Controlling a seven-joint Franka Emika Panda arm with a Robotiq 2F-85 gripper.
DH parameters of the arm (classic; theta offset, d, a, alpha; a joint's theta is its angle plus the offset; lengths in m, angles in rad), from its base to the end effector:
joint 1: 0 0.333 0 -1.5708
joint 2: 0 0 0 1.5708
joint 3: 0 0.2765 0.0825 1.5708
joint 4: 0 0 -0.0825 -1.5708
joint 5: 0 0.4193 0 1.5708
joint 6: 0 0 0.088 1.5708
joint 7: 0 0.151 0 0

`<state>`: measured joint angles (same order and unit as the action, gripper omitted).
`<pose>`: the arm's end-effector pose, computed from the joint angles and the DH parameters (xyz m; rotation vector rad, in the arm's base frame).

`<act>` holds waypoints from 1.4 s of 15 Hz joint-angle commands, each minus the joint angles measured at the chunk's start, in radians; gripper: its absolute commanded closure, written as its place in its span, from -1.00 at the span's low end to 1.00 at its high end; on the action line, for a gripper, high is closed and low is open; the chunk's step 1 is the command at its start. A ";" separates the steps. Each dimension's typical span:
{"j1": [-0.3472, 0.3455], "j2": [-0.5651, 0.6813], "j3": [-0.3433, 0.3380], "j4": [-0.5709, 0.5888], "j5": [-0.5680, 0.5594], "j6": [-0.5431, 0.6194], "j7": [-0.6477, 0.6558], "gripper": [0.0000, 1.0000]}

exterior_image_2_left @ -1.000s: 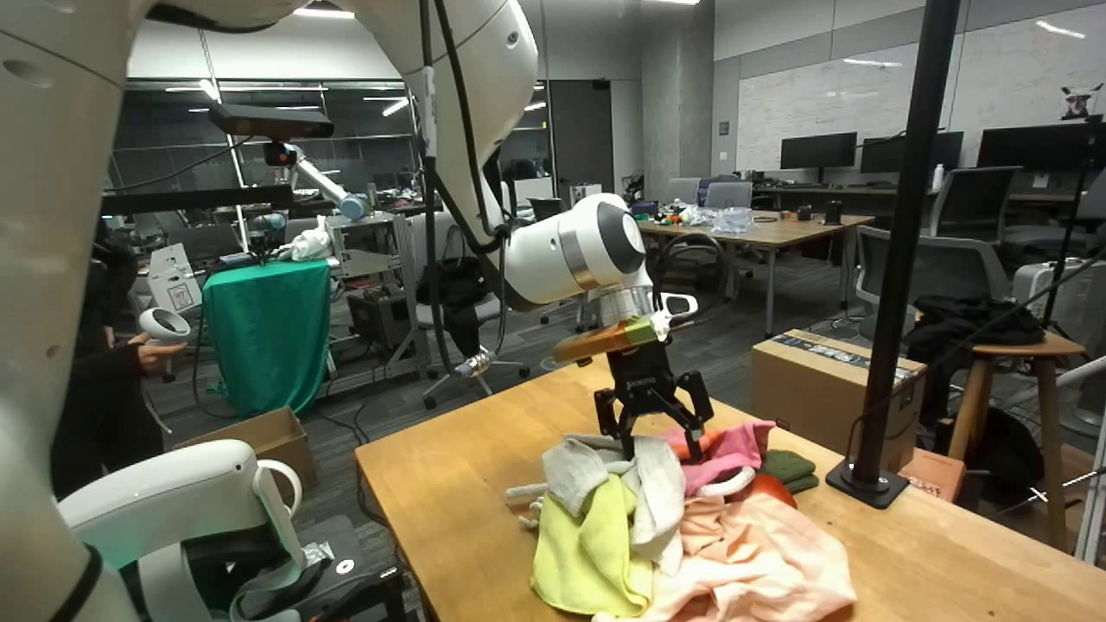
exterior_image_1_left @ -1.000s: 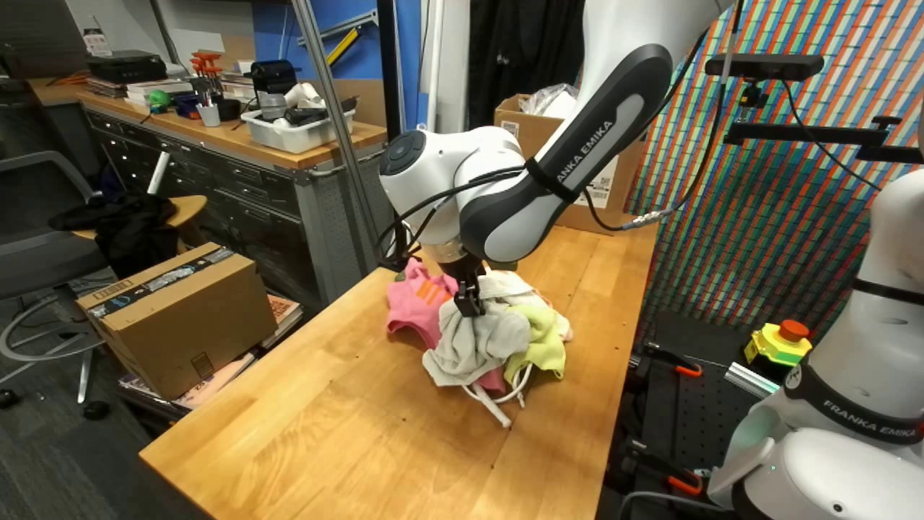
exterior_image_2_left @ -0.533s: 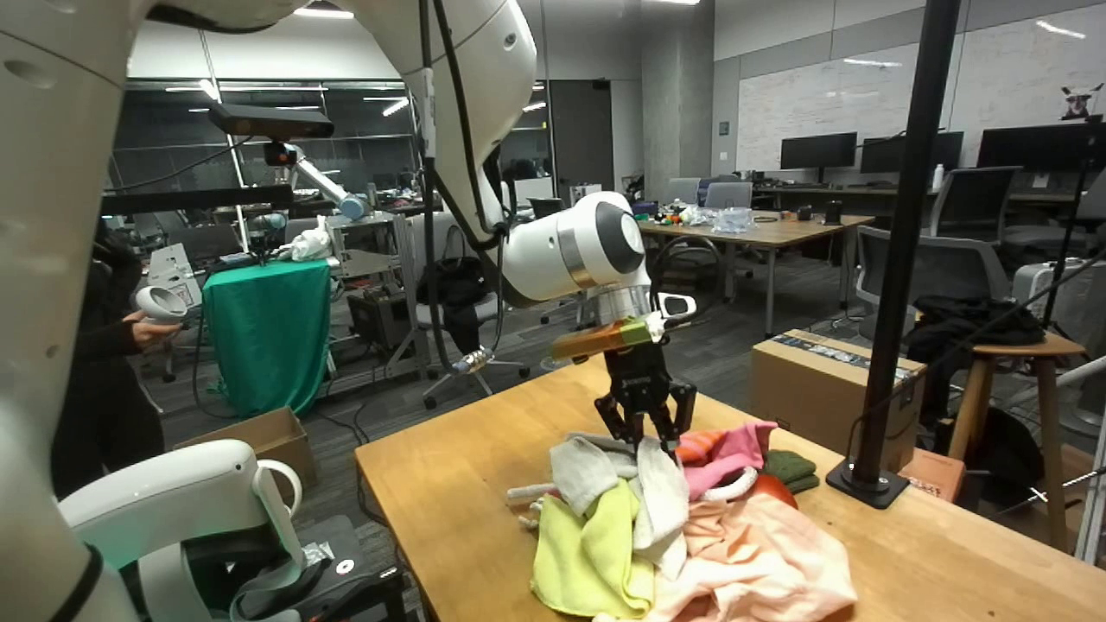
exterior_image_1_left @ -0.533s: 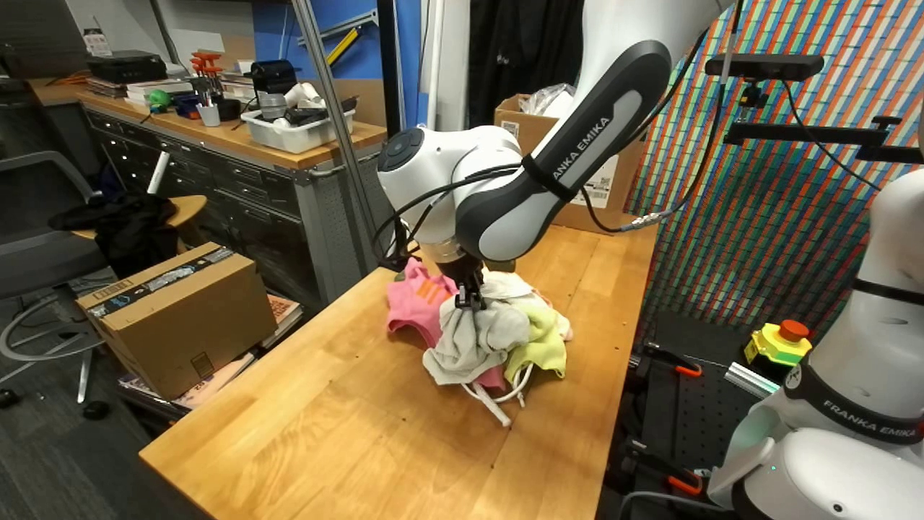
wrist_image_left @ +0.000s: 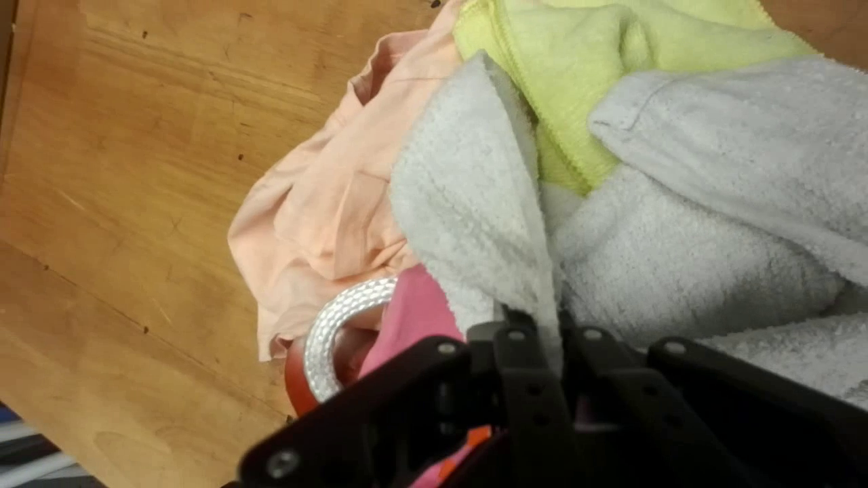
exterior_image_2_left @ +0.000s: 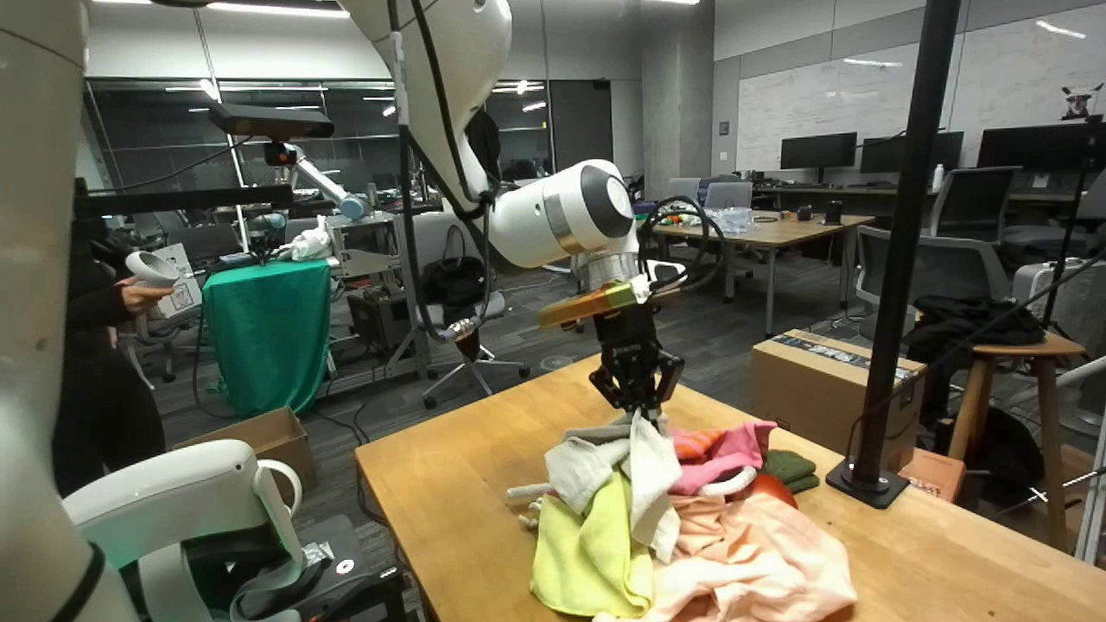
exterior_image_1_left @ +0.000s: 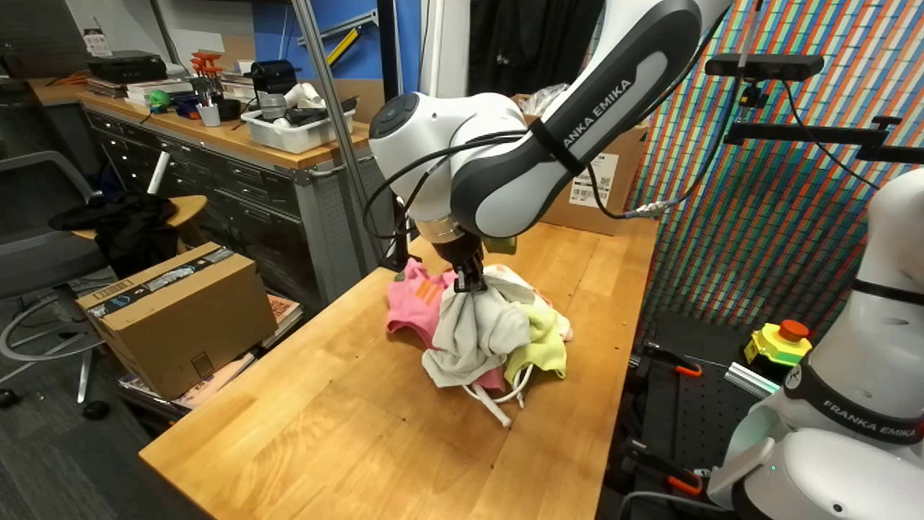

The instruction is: Move the white towel to the left, move the yellow towel to the right, move the pink t-shirt to the right, move the peach t-shirt to the right, move the radish to the right, separate the two white ropes

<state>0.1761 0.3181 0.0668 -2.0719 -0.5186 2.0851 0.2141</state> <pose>0.5522 0.0937 0.1568 2.6433 0.4764 -0.2712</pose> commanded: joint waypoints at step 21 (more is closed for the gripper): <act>0.166 -0.141 0.216 0.383 -0.085 -0.508 0.051 0.92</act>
<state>0.3089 0.0903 0.2591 -1.8105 -0.5684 1.6570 0.2616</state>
